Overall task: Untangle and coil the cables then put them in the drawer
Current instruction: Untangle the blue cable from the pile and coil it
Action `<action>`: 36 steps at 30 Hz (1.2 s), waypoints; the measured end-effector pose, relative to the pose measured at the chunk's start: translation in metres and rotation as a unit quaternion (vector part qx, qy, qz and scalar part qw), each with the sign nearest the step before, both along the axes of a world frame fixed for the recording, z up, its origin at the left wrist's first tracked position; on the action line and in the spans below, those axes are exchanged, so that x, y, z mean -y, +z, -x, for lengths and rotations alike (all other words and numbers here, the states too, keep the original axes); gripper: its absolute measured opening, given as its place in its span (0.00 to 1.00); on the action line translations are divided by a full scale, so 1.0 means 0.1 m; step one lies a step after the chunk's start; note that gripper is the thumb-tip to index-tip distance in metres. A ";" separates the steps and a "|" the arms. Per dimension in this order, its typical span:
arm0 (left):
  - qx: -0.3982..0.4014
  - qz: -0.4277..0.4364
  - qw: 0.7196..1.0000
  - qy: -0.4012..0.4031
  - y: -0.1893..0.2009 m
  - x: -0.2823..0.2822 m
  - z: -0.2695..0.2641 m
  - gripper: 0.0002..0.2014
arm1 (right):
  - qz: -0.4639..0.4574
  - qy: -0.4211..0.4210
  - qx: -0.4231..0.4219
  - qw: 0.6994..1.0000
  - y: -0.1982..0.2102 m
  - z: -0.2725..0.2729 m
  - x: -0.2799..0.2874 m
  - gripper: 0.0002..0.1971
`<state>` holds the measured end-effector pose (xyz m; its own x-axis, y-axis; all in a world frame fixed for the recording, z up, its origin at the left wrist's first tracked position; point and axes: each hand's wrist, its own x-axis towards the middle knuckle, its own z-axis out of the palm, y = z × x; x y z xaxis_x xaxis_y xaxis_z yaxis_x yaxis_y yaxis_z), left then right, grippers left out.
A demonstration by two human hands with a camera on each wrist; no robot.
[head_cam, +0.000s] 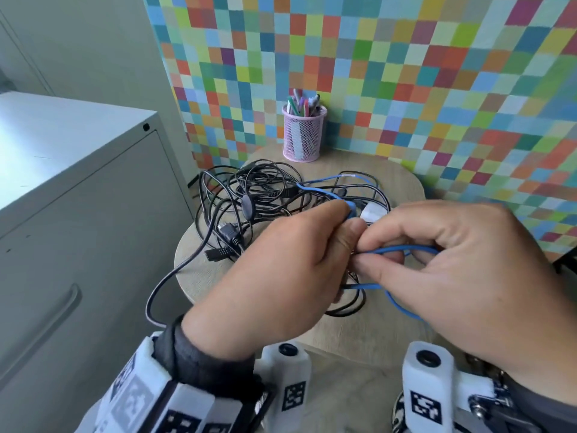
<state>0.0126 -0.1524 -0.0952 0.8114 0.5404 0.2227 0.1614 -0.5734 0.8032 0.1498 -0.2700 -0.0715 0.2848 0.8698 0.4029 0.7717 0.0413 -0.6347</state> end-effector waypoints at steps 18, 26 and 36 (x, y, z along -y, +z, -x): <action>0.024 0.185 0.962 -0.199 -0.06 -0.36 0.30 0.18 | 0.006 -0.115 0.073 0.991 -0.23 -0.48 -0.06 0.07; 0.223 0.424 0.875 -0.070 -0.06 -0.33 0.16 0.14 | 0.049 0.039 -0.192 0.979 -0.27 -0.28 -0.20 0.18; 0.369 0.467 0.801 0.057 0.45 -0.48 0.38 0.15 | -0.063 0.062 -0.321 0.943 -0.08 -0.43 -0.34 0.15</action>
<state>-0.0250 -0.1046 -0.0499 0.5790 0.8119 0.0747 -0.5469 0.3188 0.7741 0.1925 -0.2360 -0.0795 0.4051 0.8689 0.2845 0.2144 0.2122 -0.9534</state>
